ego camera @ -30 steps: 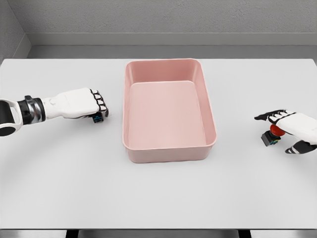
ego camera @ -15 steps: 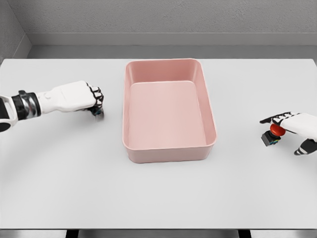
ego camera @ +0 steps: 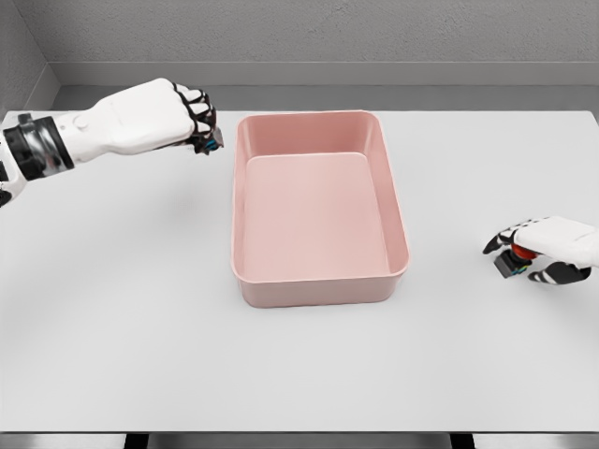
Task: Put the industrial switch in the basket with both arms
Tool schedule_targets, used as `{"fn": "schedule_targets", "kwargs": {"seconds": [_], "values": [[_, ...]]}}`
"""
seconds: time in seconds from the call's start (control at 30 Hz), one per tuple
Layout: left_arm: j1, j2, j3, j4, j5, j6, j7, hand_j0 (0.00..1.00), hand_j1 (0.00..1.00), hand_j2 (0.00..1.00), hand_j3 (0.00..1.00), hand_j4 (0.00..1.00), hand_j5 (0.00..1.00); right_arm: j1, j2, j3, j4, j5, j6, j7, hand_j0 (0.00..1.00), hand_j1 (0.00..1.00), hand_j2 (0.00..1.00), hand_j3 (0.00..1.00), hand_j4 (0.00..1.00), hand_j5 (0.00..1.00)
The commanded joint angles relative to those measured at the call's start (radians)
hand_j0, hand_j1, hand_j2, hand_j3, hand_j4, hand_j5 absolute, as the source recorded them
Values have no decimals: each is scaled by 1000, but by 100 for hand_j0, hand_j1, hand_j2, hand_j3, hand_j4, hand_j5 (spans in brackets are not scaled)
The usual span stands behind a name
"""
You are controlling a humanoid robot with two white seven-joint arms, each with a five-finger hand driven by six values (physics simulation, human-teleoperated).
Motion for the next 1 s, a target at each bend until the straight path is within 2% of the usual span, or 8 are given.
{"fn": "schedule_targets", "kwargs": {"seconds": [0.0,0.23,0.4,0.43,0.57,0.67,0.8,0.97], "values": [[-2,-28,0,-49,15,0,0,24,24,24,24,24,24,0,-1,3,0,3,-8,6,52,52,52,52,52,52],[6,-236,-47,-47,-94,0,-4,24,24,24,24,24,24,2,-1,3,0,3,-8,24,47,47,47,47,47,47],[9,-282,-121,-43,-141,0,-4,27,27,27,27,27,27,-14,-1,3,0,4,-8,28,46,46,46,46,46,46],[9,-282,-123,-43,-143,0,-4,32,32,32,32,32,32,-20,-3,2,0,4,-10,26,47,47,47,47,47,47],[11,-282,-124,-44,-138,0,-4,83,83,83,83,83,83,-38,-3,2,0,4,-10,26,47,47,47,47,47,47],[11,-282,-124,-49,-138,0,-4,98,98,98,98,98,98,-46,-3,2,0,4,-10,28,47,47,47,47,47,47],[6,-276,-121,-49,-127,0,-3,100,100,100,100,100,100,-80,-11,2,0,1,-8,28,47,47,47,47,47,47],[0,-175,-77,-49,-16,0,-1,100,100,100,100,100,100,-103,-11,2,0,1,-7,26,47,47,47,47,47,47]]}}
